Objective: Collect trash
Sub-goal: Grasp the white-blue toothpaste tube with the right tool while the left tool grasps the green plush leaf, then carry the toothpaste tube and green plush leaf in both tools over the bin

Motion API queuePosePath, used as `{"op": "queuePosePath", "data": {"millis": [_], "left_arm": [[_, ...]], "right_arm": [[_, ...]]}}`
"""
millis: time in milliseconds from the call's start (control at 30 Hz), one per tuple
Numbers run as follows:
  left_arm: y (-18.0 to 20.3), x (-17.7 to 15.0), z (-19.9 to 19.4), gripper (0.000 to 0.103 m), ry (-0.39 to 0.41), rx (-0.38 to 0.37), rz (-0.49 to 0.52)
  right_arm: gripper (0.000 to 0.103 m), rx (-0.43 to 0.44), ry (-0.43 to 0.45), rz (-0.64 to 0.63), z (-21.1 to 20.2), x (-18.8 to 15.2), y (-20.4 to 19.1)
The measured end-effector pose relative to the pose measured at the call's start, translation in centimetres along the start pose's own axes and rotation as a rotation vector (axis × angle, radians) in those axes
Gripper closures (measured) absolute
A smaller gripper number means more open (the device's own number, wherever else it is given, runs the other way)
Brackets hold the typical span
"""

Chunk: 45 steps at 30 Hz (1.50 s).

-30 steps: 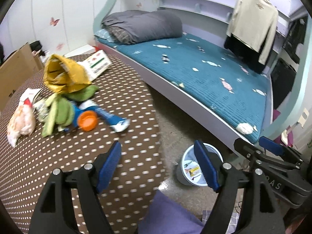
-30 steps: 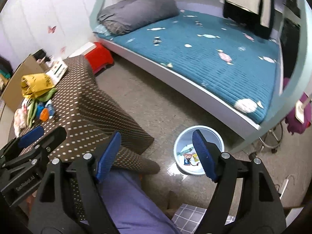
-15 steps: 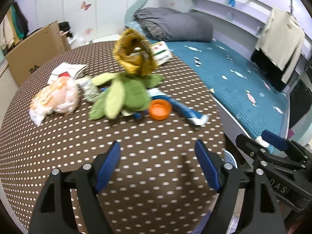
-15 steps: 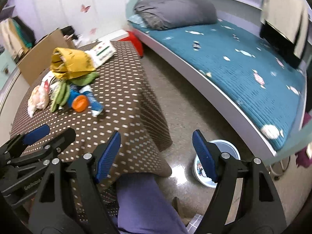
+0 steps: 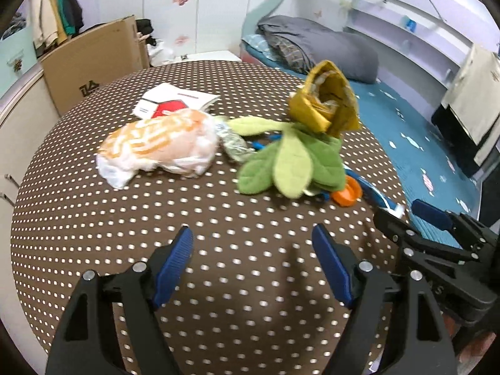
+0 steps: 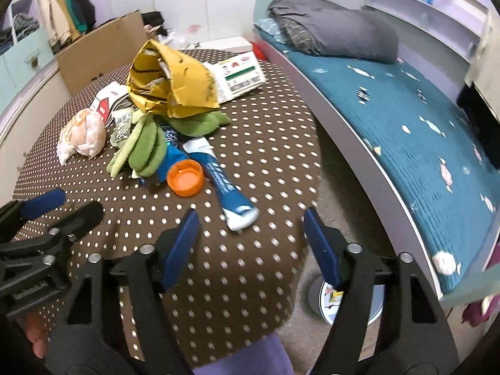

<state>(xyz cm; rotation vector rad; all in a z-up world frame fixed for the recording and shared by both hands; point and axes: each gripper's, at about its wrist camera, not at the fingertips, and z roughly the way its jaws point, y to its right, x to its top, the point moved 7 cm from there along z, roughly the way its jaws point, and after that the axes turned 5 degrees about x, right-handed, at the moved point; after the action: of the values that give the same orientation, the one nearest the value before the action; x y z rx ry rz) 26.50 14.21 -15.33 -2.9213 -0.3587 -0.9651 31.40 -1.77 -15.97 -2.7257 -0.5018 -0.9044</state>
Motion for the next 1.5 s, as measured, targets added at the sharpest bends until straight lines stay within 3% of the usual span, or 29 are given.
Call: {"op": "queuePosePath", "data": {"millis": [233,400,700,733,833,867,933,1267,1500], "left_arm": [[-1.4,0.7,0.2,0.026,-0.007,-0.011,-0.039],[-0.6,1.9,0.3,0.026,-0.003,-0.054,-0.035],[3.1,4.9,2.5,0.026,-0.007,-0.113,0.007],[3.4,5.1,2.9,0.03,-0.014,-0.119,0.012],[4.1,5.6,4.3,0.053,-0.049,-0.118,0.018],[4.3,5.7,4.2,0.074,-0.048,-0.134,0.021],[4.2,5.9,3.6,0.094,-0.031,-0.117,0.02],[3.3,6.1,-1.9,0.098,0.084,-0.1,0.014],[5.0,5.9,-6.2,0.098,0.162,-0.117,0.048]], "right_arm": [[0.06,0.0,0.01,-0.038,1.6,1.5,-0.3],[0.086,0.029,0.006,-0.084,2.1,2.3,-0.6],[0.089,0.068,0.036,0.008,1.3,3.1,1.8],[0.089,0.07,0.038,0.012,1.2,3.2,1.9],[0.089,0.075,0.042,0.03,0.9,3.3,2.4],[0.089,0.07,0.046,0.034,0.8,3.3,2.6],[0.089,0.066,0.048,0.04,0.6,3.1,2.8],[0.089,0.068,0.086,0.056,-2.0,2.1,3.2],[0.089,0.062,0.124,0.078,-4.5,1.4,4.0]]}}
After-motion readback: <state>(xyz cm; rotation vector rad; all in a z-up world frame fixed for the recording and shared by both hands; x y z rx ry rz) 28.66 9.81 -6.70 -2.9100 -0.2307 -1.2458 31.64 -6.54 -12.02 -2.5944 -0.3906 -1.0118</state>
